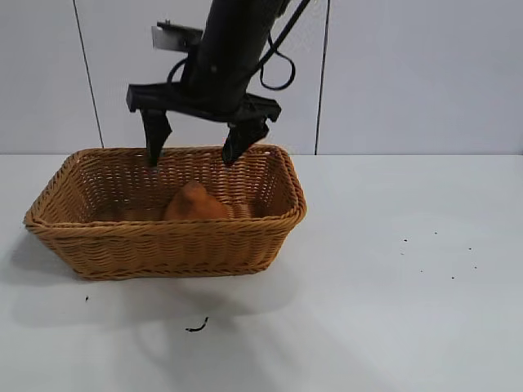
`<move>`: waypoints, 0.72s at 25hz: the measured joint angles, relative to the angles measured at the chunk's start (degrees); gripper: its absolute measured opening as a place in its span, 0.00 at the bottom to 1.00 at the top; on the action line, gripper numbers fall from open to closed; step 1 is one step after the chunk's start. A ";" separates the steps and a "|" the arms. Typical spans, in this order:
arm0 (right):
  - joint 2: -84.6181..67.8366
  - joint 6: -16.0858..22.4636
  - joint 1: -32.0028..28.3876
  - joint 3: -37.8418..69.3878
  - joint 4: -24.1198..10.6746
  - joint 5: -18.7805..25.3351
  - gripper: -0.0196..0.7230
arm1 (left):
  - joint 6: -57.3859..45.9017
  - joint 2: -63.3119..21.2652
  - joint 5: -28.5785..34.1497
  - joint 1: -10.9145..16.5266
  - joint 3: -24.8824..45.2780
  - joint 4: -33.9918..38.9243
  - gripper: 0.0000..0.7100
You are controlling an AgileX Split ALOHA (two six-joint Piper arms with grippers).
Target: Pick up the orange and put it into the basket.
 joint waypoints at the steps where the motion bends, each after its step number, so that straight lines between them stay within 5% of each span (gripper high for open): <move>1: 0.00 0.62 0.00 -2.26 -1.43 2.00 0.89 | 0.00 0.00 0.00 0.00 0.00 0.00 0.94; 6: -0.42 3.53 -0.66 -8.51 -10.55 6.81 0.89 | 0.00 0.00 0.00 0.00 0.00 0.00 0.94; 18: -0.70 4.04 -15.87 -8.93 -11.54 7.52 0.89 | 0.00 0.00 0.00 0.00 0.00 0.00 0.94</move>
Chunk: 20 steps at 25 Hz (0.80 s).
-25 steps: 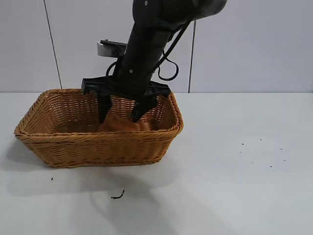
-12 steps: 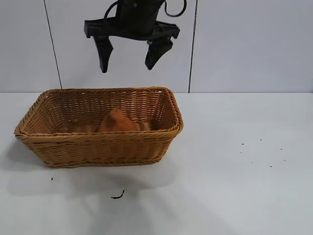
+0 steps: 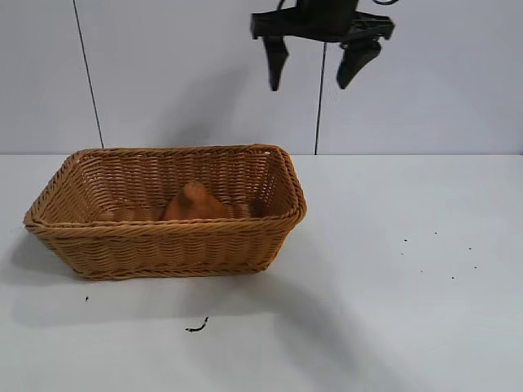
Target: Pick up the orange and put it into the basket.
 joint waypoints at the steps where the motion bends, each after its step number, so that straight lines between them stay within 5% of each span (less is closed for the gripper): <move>1: 0.00 0.00 -3.42 0.00 -0.15 0.00 0.89 | 0.00 0.00 0.00 0.00 0.00 0.00 0.94; 10: 0.00 0.00 -15.28 0.00 0.00 0.00 0.89 | 0.00 0.00 0.00 0.00 0.00 0.00 0.94; 20: -6.98 -1.47 -16.62 15.22 1.77 -0.10 0.89 | 0.00 0.00 0.00 0.00 0.00 0.00 0.94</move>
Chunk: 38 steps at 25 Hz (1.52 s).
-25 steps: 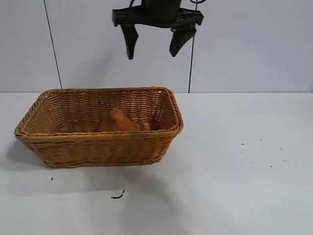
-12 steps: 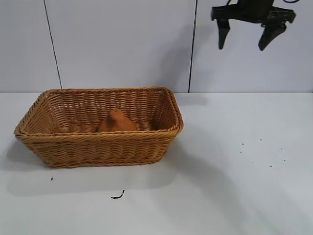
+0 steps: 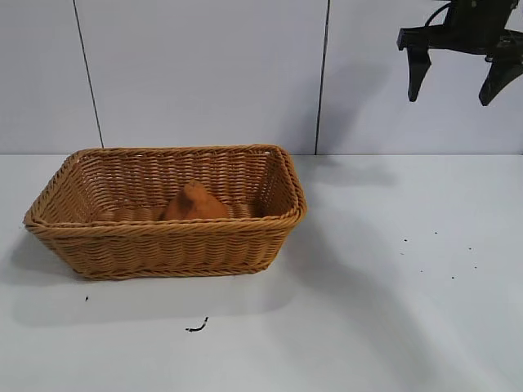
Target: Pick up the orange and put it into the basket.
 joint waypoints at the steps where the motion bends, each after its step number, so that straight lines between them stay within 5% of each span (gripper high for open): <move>1: -3.96 -0.62 0.02 6.02 0.34 0.00 0.89 | 0.00 0.00 0.00 0.00 0.00 0.00 0.94; 18: -54.20 -3.50 0.47 61.00 3.79 0.04 0.89 | 0.00 0.00 0.00 0.00 0.00 0.00 0.94; 23: -70.38 -3.52 0.47 71.86 3.79 -0.61 0.89 | 0.00 0.00 0.00 0.00 0.00 0.00 0.94; 29: -90.64 -5.40 0.47 83.24 3.79 -8.95 0.89 | 0.00 0.00 0.00 0.00 0.00 0.00 0.94; 38: -112.83 -7.01 0.47 91.57 3.79 -10.47 0.89 | 0.00 0.00 0.00 0.00 0.00 0.00 0.94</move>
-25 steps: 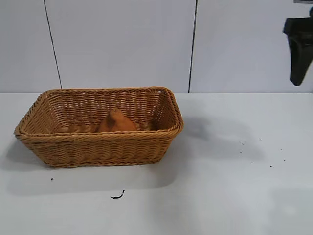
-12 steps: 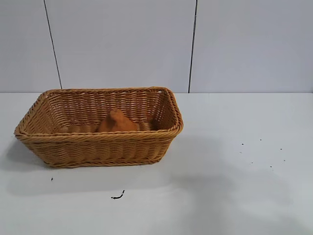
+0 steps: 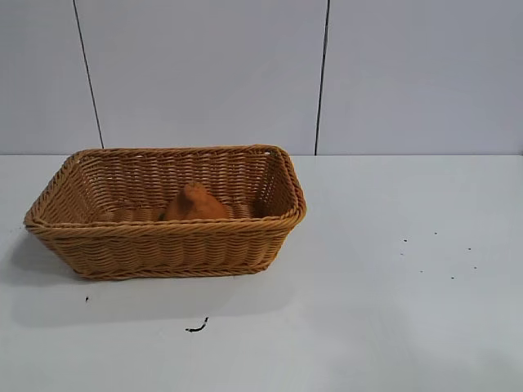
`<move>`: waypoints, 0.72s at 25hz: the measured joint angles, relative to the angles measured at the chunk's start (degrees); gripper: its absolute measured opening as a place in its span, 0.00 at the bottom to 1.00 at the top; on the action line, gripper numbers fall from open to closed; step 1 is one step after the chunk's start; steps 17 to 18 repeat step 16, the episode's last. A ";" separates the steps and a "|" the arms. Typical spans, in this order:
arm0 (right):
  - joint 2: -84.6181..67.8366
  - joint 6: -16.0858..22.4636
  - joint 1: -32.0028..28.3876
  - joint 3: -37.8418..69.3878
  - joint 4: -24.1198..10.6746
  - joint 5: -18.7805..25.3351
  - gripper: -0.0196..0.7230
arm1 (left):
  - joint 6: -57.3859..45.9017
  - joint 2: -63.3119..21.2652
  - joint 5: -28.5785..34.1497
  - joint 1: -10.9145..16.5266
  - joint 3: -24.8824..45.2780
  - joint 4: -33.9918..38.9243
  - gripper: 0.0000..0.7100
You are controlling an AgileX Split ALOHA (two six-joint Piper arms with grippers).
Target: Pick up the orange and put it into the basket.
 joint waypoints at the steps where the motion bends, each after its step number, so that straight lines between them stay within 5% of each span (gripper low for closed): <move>1: -1.87 0.00 0.00 0.00 0.00 -0.06 0.89 | 0.00 0.00 0.00 0.00 0.00 0.00 0.94; 18: -13.57 -0.17 0.00 0.05 0.00 -0.67 0.89 | 0.00 0.00 0.00 0.00 0.00 0.00 0.94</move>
